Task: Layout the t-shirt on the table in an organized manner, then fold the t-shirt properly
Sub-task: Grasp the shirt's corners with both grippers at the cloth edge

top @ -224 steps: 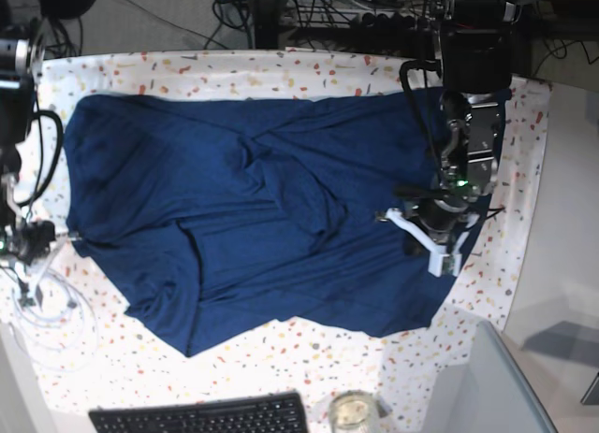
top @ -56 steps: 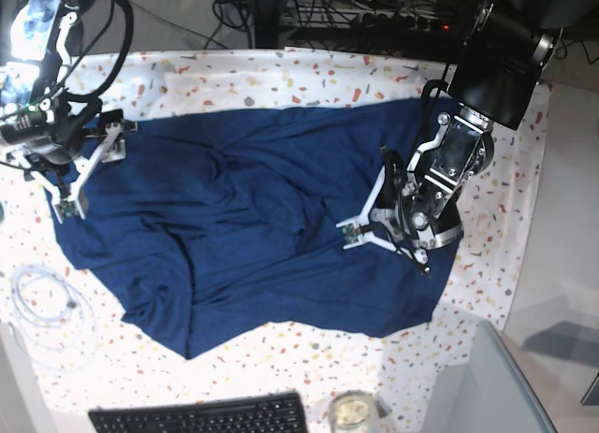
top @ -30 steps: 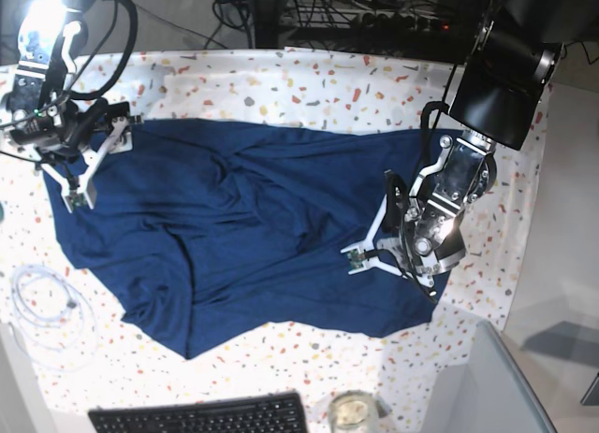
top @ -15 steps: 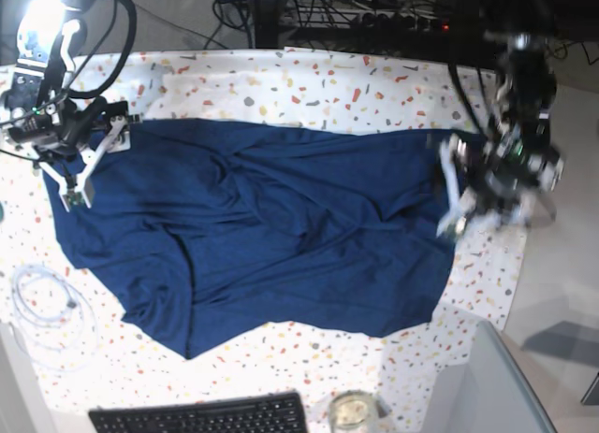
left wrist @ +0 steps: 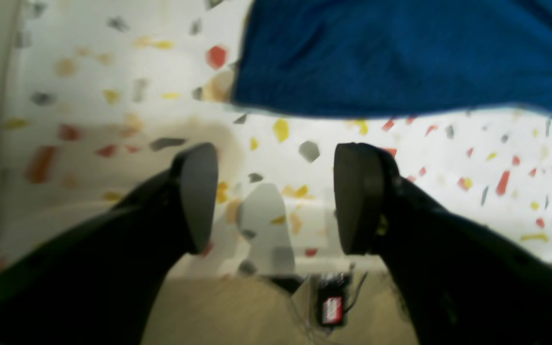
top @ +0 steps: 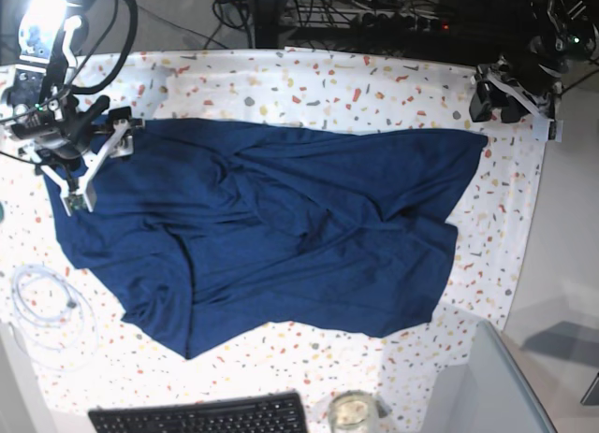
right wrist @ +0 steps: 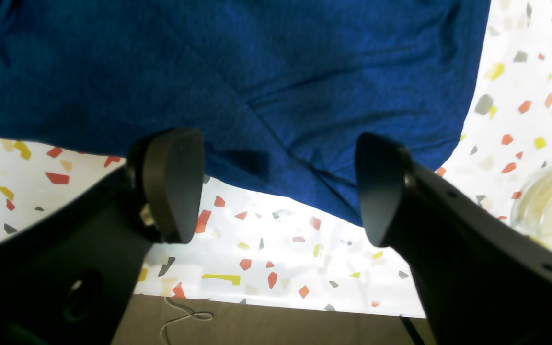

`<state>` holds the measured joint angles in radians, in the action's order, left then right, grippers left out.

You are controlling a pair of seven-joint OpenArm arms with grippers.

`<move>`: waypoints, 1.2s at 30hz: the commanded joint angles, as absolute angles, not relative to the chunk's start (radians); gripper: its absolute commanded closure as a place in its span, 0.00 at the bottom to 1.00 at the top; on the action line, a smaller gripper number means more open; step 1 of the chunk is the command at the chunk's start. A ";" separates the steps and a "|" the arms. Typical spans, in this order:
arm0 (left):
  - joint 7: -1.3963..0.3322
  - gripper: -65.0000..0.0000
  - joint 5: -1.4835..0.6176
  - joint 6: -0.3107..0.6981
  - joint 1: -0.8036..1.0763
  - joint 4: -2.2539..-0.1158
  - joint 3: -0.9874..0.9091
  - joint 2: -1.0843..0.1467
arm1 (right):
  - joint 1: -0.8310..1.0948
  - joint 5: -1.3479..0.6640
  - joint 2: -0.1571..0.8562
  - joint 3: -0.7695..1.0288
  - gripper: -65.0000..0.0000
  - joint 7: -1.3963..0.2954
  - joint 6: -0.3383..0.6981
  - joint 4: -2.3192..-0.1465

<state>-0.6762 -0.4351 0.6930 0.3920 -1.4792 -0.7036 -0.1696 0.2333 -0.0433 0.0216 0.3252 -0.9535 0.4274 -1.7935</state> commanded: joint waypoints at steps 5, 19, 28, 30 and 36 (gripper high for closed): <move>-0.558 0.44 -0.444 0.698 0.357 -1.399 -0.710 -0.186 | 0.229 -0.050 0.028 0.328 0.29 -0.937 0.424 -1.825; -0.556 0.42 -0.522 0.698 0.249 -1.259 -0.754 -0.191 | 0.231 -0.050 0.028 0.337 0.29 -0.937 0.424 -1.824; -0.558 1.00 -0.765 0.698 0.298 -1.256 -0.748 -0.243 | 0.229 -0.050 0.030 0.334 0.29 -0.937 0.424 -1.819; -0.558 1.00 -0.765 0.698 0.295 -1.256 -0.746 -0.243 | 0.229 -0.050 0.030 0.332 0.29 -0.937 0.424 -1.819; -0.555 1.00 -0.765 0.698 0.289 -1.256 -0.750 -0.237 | 0.229 -0.050 0.030 0.331 0.29 -0.937 0.424 -1.819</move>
